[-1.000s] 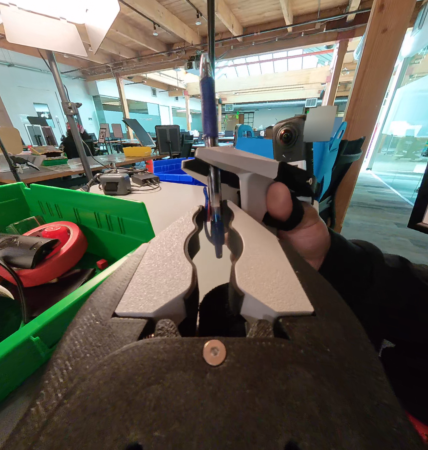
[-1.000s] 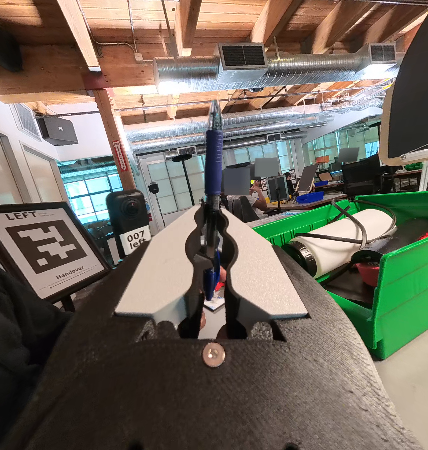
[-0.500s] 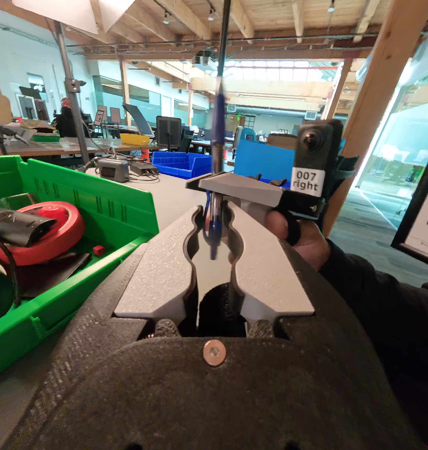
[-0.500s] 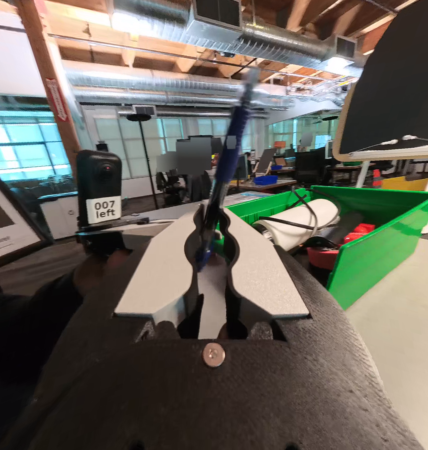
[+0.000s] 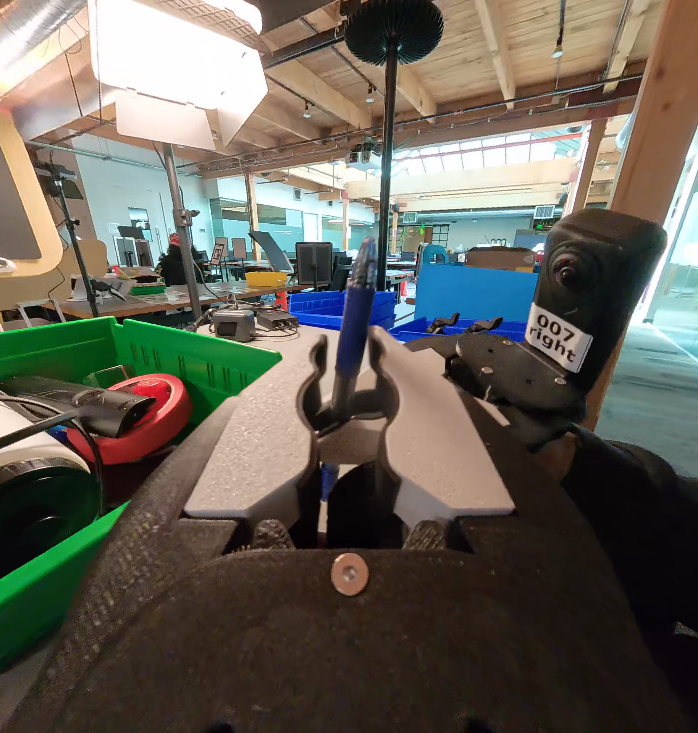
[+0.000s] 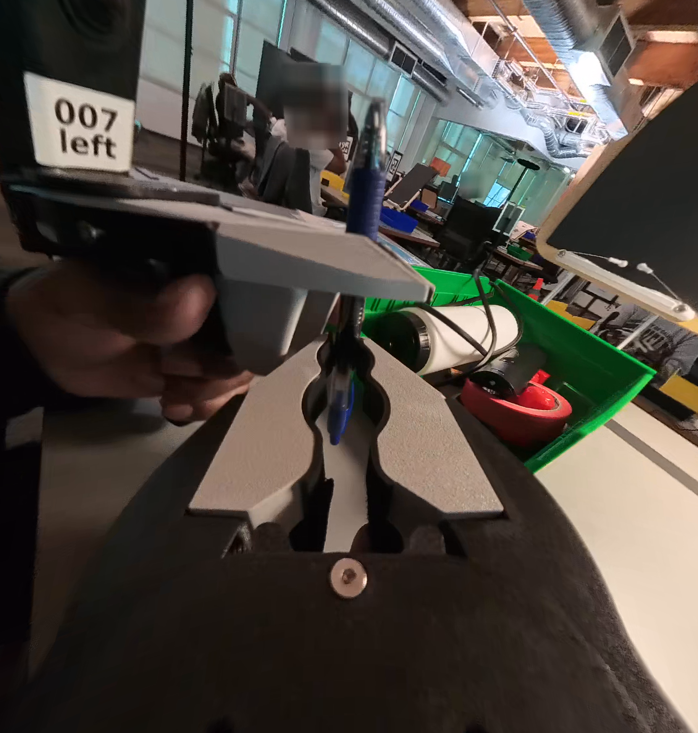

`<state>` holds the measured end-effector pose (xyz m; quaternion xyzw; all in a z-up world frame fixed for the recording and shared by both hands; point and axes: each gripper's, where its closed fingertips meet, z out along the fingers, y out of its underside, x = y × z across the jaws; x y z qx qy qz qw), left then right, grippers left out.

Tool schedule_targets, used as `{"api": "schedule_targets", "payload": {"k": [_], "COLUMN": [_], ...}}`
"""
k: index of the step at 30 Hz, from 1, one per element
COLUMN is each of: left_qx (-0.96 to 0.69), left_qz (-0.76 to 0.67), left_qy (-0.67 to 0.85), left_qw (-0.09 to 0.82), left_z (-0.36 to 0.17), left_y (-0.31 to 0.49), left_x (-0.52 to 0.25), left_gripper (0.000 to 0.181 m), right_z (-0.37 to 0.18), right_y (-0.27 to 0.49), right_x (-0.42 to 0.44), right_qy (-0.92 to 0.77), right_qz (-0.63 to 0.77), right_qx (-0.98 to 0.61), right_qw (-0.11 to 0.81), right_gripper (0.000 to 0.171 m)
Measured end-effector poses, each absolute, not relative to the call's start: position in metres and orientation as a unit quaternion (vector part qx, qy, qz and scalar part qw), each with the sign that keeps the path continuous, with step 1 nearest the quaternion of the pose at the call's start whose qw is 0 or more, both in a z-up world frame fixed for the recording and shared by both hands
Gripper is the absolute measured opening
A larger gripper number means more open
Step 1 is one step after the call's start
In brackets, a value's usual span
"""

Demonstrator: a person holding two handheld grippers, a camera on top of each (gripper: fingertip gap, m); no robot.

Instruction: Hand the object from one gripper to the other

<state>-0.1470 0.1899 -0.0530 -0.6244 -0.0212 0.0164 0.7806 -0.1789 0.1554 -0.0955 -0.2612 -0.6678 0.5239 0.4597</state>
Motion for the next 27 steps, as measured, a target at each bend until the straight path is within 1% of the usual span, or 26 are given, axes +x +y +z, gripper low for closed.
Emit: {"api": "schedule_targets", "payload": {"k": [1,5,6,9,11,14,16,18,23,25,26,27], "left_qx": [-0.623,-0.615,-0.606,-0.571,-0.541,-0.514,-0.513,-0.516,-0.516,-0.531,-0.542,-0.552], "left_qz": [0.016,0.001,-0.013,-0.077,-0.141,-0.205,-0.218,-0.229,-0.245,-0.237,-0.231,-0.225], "left_qy": [-0.022,-0.05,-0.061,-0.095,-0.113,-0.131,-0.126,-0.115,-0.117,-0.123,-0.121,-0.114], "left_qw": [0.782,0.787,0.793,0.812,0.821,0.823,0.821,0.818,0.813,0.804,0.799,0.795], "left_z": [-0.052,-0.05,-0.047,-0.039,-0.033,-0.03,-0.03,-0.03,-0.031,-0.036,-0.038,-0.041], "left_y": [0.189,0.184,0.181,0.172,0.167,0.163,0.164,0.166,0.167,0.172,0.175,0.177], "left_x": [-0.148,-0.158,-0.161,-0.171,-0.174,-0.178,-0.176,-0.17,-0.168,-0.168,-0.166,-0.163], "left_gripper": [0.013,0.011,0.011,0.011,0.01,0.011,0.011,0.011,0.013,0.026,0.03,0.029], "right_z": [-0.097,-0.093,-0.092,-0.09,-0.088,-0.089,-0.093,-0.095,-0.09,-0.088,-0.088,-0.089], "right_y": [0.155,0.157,0.158,0.162,0.161,0.152,0.148,0.145,0.152,0.153,0.153,0.153], "right_x": [-0.179,-0.178,-0.178,-0.18,-0.179,-0.175,-0.175,-0.174,-0.174,-0.174,-0.174,-0.174], "right_qy": [-0.671,-0.662,-0.659,-0.649,-0.647,-0.656,-0.667,-0.672,-0.659,-0.655,-0.655,-0.655], "right_qz": [0.519,0.522,0.522,0.523,0.528,0.537,0.531,0.526,0.536,0.538,0.539,0.539], "right_qx": [-0.258,-0.256,-0.257,-0.265,-0.263,-0.246,-0.237,-0.228,-0.244,-0.243,-0.243,-0.244], "right_qw": [0.463,0.474,0.478,0.485,0.483,0.47,0.465,0.468,0.468,0.471,0.471,0.47], "right_gripper": [0.011,0.011,0.014,0.03,0.038,0.042,0.038,0.015,0.01,0.01,0.01,0.01]}}
